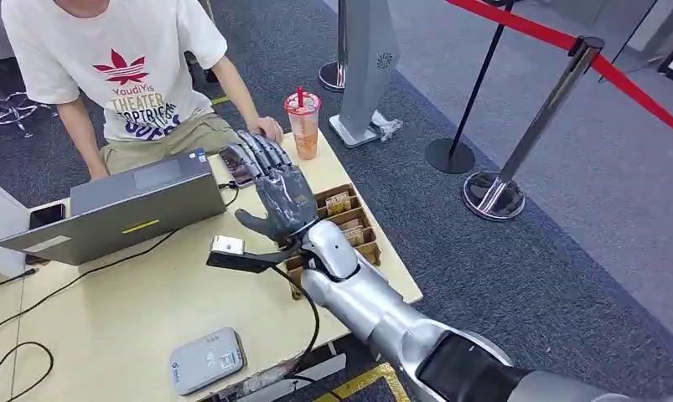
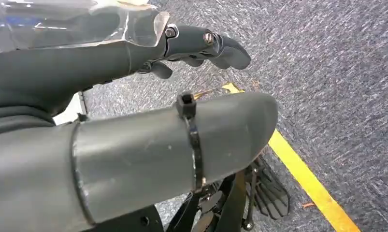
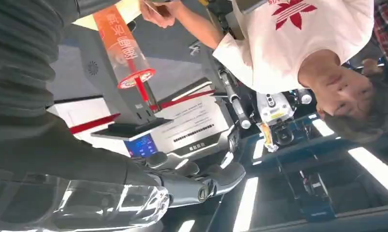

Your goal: Pass the card to the sensor for recognition and then transmit it.

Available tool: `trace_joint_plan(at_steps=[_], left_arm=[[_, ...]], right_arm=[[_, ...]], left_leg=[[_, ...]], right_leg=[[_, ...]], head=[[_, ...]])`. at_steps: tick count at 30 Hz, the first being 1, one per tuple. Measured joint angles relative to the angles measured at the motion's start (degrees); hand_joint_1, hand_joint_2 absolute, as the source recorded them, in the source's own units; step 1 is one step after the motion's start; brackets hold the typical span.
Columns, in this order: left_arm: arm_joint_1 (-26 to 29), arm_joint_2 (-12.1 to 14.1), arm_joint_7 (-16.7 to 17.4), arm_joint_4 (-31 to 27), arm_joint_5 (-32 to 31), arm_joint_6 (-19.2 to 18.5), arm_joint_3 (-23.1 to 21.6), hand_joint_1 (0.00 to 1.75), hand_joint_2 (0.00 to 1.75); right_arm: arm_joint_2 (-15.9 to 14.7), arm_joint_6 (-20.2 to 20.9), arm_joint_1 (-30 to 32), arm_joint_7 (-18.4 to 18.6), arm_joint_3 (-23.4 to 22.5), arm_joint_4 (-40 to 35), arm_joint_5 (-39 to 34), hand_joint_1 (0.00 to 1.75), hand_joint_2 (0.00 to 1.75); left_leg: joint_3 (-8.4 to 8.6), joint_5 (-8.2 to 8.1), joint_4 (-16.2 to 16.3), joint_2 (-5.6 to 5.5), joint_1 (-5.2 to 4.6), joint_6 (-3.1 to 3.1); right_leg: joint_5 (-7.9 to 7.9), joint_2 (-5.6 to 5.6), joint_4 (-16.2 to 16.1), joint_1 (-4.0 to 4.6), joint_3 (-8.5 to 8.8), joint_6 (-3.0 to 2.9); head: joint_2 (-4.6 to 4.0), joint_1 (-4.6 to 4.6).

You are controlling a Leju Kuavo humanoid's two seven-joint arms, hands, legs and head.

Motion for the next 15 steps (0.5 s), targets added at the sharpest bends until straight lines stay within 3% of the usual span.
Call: trace_joint_plan(at_steps=[15], left_arm=[[0.0, -1.1, -0.2, 0.0, 0.0, 0.2, 0.1, 0.0, 0.0]], right_arm=[[-4.0, 5.7, 7.3, 4.6, 1.1, -14.2, 4.3, 0.0, 1.75]], left_leg=[[-0.01, 0.0, 0.0, 0.0, -0.01, 0.0]], right_leg=[[0.0, 0.0, 0.0, 0.0, 0.0, 0.0]], head=[[0.0, 0.0]])
